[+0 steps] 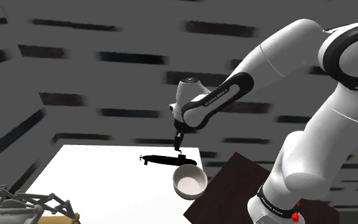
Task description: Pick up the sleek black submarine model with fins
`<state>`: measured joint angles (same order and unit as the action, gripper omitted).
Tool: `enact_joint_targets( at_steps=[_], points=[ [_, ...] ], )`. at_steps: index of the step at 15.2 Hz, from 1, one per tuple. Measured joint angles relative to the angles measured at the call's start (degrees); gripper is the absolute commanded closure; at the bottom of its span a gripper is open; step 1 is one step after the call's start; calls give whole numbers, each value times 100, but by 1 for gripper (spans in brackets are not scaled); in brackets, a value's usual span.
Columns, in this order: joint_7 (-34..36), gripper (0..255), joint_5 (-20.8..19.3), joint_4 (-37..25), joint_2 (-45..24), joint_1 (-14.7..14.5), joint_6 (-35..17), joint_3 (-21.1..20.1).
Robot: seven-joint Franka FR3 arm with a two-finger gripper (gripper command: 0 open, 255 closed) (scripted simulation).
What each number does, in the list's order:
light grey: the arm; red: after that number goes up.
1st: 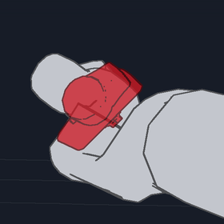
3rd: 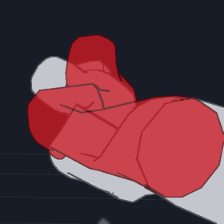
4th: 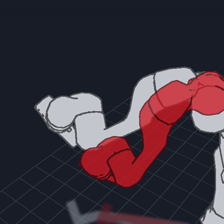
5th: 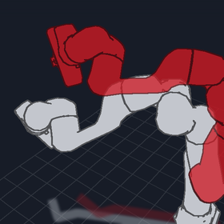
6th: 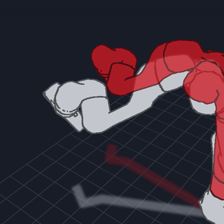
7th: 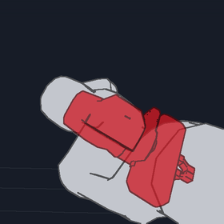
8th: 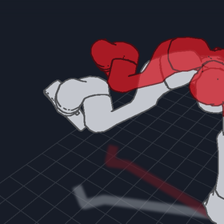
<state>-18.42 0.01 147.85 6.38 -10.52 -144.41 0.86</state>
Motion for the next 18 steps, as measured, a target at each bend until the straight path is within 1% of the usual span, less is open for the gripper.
enact_joint_targets(
  at_steps=[4,7,15,16,18],
  points=[
    [-321,0,-55,-225,-884,-120,-702,-95],
    [-547,0,-136,-542,-1572,-163,-1108,-142],
    [-528,0,-215,-626,-2296,-212,-1755,-141],
    [-530,255,-216,-632,-2327,-210,-1781,-140],
    [-531,255,-217,-635,-2351,-210,-1805,-139]
  ],
)
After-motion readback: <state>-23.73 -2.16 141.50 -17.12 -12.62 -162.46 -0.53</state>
